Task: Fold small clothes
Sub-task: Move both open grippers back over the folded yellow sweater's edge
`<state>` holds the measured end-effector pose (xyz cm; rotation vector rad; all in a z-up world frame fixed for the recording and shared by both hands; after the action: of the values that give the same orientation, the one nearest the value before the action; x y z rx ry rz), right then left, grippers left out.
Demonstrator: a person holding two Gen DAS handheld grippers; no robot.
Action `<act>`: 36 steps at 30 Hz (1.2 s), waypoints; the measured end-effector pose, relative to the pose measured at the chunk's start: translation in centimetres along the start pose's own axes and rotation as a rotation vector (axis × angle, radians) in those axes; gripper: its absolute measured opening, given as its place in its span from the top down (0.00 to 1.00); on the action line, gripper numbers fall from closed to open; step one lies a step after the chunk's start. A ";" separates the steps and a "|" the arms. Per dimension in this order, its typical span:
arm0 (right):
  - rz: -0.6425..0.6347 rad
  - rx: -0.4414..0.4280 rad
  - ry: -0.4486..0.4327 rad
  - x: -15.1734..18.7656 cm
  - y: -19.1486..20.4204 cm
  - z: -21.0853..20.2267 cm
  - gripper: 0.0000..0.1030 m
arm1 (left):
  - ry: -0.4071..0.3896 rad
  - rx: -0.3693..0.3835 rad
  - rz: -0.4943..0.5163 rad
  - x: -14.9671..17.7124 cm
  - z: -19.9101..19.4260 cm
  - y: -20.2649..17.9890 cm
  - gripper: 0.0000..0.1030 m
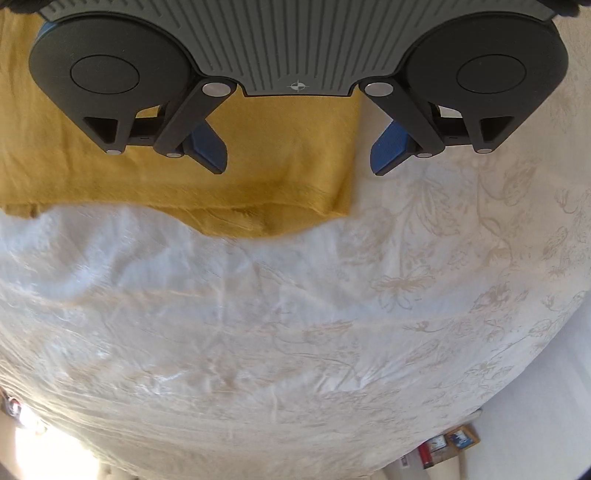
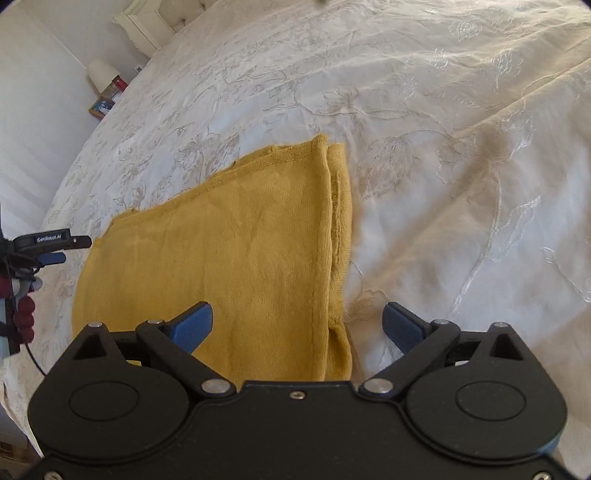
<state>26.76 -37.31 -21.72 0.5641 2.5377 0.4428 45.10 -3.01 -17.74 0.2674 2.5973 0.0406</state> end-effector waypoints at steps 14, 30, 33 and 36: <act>0.039 -0.126 0.143 -2.7 -0.2 4.7 0.00 | 0.185 0.060 0.025 2.2 2.9 -7.4 0.17; 0.003 -0.191 0.118 -2.4 -1.0 4.2 0.00 | 0.238 0.060 -0.016 0.5 4.4 -8.5 0.13; 0.016 -0.211 0.113 -2.3 -1.4 4.1 0.00 | 0.197 0.085 0.001 0.6 2.6 -9.9 0.12; 0.024 -0.224 0.121 -2.4 -1.8 3.9 0.00 | 0.189 0.064 0.042 0.3 3.2 -11.1 0.12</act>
<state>30.21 -39.19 -24.70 0.4968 2.5509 0.7794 44.42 -13.93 -21.54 0.3569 2.7842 -0.0020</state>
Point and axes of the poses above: each gripper's, at about its wrist camera, not at the fingertips, and z roughly the way its jaws point, y to its left, x to its underside, the point moved 4 cm from there along z, roughly the way its jaws point, and after that the axes turned 3 degrees about x, right-handed, at the moved point
